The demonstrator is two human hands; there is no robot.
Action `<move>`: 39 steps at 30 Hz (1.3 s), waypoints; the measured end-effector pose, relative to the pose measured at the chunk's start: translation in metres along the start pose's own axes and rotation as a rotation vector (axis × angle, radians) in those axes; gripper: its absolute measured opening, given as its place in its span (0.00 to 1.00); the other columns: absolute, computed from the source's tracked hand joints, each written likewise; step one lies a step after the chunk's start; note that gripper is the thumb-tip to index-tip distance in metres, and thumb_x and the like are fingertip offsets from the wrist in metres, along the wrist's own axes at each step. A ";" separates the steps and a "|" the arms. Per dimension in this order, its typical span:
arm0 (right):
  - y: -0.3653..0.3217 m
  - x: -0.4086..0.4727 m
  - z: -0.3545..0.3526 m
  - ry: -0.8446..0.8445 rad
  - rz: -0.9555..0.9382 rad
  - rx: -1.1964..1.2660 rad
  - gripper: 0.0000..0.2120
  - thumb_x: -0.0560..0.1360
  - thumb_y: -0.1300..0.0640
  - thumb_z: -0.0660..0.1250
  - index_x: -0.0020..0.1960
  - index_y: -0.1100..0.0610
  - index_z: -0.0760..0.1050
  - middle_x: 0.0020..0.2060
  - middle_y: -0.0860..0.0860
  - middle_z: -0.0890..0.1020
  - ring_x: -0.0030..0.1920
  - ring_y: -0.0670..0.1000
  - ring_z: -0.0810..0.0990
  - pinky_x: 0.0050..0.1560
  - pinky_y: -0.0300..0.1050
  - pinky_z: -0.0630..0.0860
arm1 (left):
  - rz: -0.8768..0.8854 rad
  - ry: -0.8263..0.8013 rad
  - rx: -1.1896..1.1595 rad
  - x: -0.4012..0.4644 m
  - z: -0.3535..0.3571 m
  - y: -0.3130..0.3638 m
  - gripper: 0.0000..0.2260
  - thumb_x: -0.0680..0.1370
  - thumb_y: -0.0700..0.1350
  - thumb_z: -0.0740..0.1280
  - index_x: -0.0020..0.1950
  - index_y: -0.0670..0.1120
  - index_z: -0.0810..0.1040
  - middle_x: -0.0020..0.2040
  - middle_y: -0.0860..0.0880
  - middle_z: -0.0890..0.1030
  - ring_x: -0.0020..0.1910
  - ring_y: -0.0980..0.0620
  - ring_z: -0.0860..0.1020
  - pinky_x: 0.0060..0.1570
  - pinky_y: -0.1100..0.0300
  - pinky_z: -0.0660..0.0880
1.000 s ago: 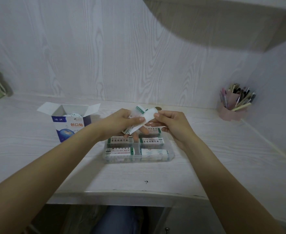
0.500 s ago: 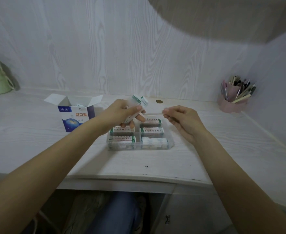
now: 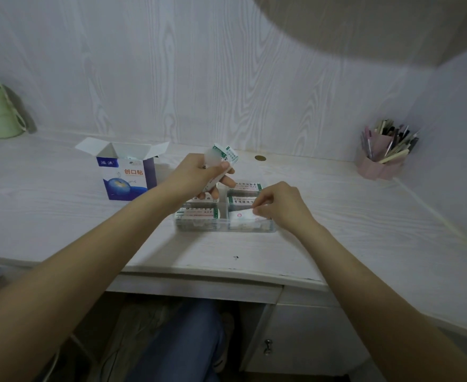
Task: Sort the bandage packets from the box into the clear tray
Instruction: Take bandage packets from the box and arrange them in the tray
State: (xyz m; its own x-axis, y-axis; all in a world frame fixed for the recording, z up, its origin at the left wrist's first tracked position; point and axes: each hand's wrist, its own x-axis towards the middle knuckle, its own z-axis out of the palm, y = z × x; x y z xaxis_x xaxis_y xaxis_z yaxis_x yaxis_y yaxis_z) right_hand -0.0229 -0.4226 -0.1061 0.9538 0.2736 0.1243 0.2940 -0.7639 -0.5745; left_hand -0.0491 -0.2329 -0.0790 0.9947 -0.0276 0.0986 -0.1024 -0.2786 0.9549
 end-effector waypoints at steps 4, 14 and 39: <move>-0.004 0.002 0.007 -0.012 0.018 -0.154 0.02 0.70 0.61 0.72 0.40 0.56 0.83 0.37 0.50 0.82 0.41 0.49 0.79 0.43 0.47 0.79 | 0.000 -0.013 0.010 -0.002 0.000 -0.001 0.09 0.81 0.48 0.61 0.50 0.46 0.78 0.40 0.50 0.84 0.24 0.57 0.74 0.22 0.68 0.67; -0.007 0.006 0.008 -0.051 0.029 -0.266 0.02 0.69 0.61 0.72 0.41 0.56 0.83 0.39 0.51 0.84 0.44 0.51 0.81 0.44 0.47 0.79 | -0.023 -0.022 -0.008 -0.002 0.000 -0.002 0.11 0.80 0.48 0.62 0.53 0.43 0.78 0.42 0.50 0.85 0.23 0.57 0.74 0.21 0.68 0.67; -0.024 0.000 -0.005 0.075 0.122 0.834 0.07 0.69 0.66 0.74 0.46 0.62 0.79 0.40 0.59 0.85 0.39 0.53 0.85 0.41 0.39 0.80 | -0.099 -0.047 -0.093 -0.012 0.010 0.003 0.07 0.76 0.38 0.67 0.54 0.44 0.79 0.39 0.47 0.83 0.31 0.57 0.82 0.30 0.66 0.78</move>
State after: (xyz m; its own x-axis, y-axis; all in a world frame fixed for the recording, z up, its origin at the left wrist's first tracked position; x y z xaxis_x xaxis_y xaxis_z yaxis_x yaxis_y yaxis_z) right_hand -0.0296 -0.4071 -0.0880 0.9861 0.1551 0.0593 0.0747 -0.0955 -0.9926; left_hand -0.0612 -0.2426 -0.0795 0.9987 -0.0502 -0.0091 -0.0008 -0.1925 0.9813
